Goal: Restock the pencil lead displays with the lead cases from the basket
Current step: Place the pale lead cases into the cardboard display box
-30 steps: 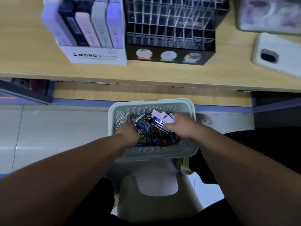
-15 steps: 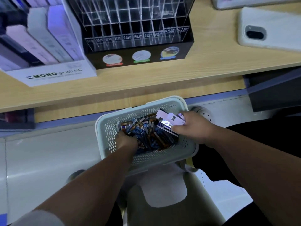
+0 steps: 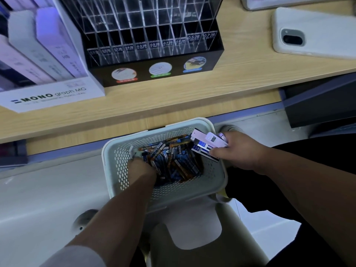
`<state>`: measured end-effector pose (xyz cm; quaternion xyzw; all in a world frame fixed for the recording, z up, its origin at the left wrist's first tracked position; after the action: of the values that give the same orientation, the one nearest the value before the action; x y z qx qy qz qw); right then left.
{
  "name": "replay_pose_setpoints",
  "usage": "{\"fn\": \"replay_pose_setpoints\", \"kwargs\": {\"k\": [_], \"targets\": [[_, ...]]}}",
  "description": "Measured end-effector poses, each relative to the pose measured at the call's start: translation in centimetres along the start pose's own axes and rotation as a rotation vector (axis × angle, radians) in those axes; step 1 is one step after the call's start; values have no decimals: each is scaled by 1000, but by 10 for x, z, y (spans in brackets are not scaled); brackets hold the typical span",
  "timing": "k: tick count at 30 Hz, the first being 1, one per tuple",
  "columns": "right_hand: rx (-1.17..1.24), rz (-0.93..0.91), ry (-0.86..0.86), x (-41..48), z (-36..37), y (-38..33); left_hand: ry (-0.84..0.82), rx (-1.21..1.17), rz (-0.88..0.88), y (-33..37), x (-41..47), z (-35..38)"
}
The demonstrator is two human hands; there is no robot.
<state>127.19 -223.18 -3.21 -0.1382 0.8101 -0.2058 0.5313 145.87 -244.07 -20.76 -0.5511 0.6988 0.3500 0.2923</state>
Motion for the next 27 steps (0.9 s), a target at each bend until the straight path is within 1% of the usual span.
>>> {"fn": "replay_pose_setpoints", "kwargs": {"k": [6,9,14,17,21,23,25,27], "targets": [[6,3,-12,1,4,-3,-29,47,18,0,-1,-13],[11,0,-22,0,6,-3,-64,64,115,0,1,-8],[35,-9,-19,3,6,1,-181,56,152,2,4,-3],[37,-15,-20,3,6,2,-222,34,168,4,7,-5],[48,-8,-13,4,5,1,-227,-31,232,2,8,-14],[53,-7,-14,5,4,1,-286,-76,223,1,14,-19],[53,-6,-20,7,3,2,-356,-1,224,3,21,-23],[65,-10,-24,8,4,2,-417,181,274,10,14,-28]]}}
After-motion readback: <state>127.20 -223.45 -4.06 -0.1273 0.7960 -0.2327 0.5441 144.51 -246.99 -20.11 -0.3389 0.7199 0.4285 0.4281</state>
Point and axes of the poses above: each hand's wrist, its own x-axis towards the middle knuckle, its own z-axis out of the palm, y = z × x, the point moved 5 cm from there along x, towards the middle knuckle, and after that the axes turned 10 degrees about -y, right-handed, at the moved point
